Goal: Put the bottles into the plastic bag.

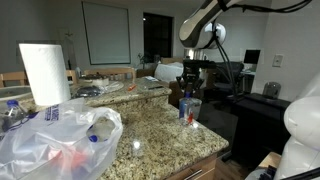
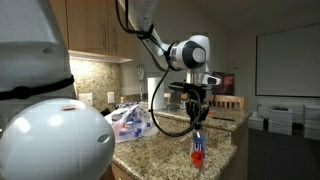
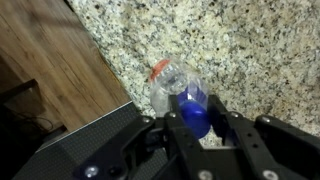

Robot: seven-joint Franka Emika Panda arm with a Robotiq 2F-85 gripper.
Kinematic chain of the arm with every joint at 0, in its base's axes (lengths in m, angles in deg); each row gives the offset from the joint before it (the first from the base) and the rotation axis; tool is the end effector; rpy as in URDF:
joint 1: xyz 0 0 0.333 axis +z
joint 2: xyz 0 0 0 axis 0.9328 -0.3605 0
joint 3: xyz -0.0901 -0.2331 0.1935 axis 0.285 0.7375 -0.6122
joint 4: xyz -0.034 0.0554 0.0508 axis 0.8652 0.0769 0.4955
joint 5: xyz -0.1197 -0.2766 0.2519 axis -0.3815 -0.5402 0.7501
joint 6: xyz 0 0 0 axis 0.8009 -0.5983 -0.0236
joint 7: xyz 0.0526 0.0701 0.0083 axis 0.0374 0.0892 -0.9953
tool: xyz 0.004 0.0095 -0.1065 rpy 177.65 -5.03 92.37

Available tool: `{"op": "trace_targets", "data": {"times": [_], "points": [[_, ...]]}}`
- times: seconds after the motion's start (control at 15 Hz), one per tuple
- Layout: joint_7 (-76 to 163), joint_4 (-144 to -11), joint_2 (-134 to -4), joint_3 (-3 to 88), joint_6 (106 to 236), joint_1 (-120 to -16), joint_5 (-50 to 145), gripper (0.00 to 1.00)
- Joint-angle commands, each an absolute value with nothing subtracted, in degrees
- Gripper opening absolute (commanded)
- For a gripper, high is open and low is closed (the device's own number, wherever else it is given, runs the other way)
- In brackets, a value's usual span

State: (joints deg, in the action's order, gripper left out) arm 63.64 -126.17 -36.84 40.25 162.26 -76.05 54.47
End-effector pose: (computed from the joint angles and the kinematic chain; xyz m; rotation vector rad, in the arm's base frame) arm 0.4402 -0.0644 0.3967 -2.9330 0.9368 -0.0025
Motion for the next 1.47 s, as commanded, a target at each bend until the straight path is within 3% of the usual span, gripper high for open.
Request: {"op": "trace_targets", "data": {"times": [0.0,0.53,1.0,1.4], "points": [[61.59,-126.33,-34.1,40.41,162.12,-75.51,54.93,0.12],[49.37,-124.0,-25.96,40.83,164.86,-68.31,64.22,0.12],[29.12,-116.71,-36.75,43.89,171.58,-56.69,87.12,0.12],[9.45,-106.97,-46.7,42.1,160.65,-56.75,106.14,0.12]]}}
